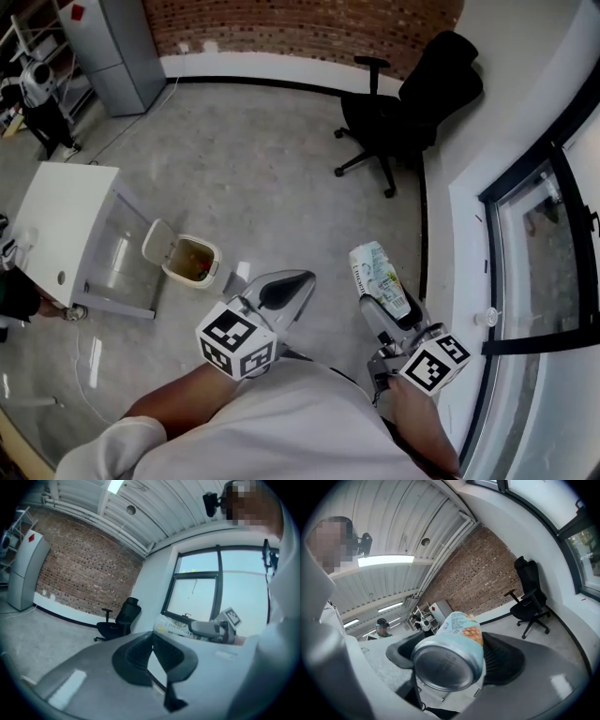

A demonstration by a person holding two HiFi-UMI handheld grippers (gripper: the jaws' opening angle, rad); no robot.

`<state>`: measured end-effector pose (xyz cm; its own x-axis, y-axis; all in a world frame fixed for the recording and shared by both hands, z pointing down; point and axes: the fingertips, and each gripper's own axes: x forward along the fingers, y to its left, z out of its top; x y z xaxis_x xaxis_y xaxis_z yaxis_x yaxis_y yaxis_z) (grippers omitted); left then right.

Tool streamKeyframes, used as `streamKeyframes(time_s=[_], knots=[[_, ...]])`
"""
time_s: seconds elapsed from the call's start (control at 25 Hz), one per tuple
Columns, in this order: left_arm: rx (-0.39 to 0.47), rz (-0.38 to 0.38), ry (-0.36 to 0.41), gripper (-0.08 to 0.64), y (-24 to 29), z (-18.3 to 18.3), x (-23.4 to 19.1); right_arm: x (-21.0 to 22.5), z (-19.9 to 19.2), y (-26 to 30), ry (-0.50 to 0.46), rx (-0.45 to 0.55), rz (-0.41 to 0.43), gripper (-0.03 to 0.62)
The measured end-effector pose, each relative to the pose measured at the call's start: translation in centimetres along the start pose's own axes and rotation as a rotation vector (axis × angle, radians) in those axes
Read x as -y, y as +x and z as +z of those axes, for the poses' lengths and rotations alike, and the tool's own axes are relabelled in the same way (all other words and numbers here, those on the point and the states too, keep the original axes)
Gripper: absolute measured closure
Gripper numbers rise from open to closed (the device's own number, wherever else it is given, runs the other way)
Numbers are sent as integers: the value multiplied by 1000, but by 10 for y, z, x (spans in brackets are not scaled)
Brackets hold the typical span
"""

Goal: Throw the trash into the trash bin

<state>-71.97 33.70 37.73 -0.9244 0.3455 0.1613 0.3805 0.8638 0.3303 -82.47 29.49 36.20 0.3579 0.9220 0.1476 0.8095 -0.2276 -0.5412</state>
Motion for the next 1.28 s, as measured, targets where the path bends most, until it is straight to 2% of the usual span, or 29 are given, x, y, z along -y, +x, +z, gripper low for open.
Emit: streamKeyframes(time_s=[0.2, 0.52, 0.8, 1.0, 1.28], knots=[[1, 107, 21, 552, -15, -4, -33, -4, -5, 43, -3, -27, 102, 209], [31, 238, -26, 552, -42, 6, -70, -29, -7, 95, -15, -115, 221, 209], [40, 220, 15, 552, -45, 29, -101, -49, 4, 148, -42, -150, 233, 209], [62, 212, 19, 552, -56, 47, -129, -66, 6, 183, -65, -187, 240, 209], [109, 243, -2, 552, -77, 56, -182, -82, 2, 236, -103, -223, 240, 209]])
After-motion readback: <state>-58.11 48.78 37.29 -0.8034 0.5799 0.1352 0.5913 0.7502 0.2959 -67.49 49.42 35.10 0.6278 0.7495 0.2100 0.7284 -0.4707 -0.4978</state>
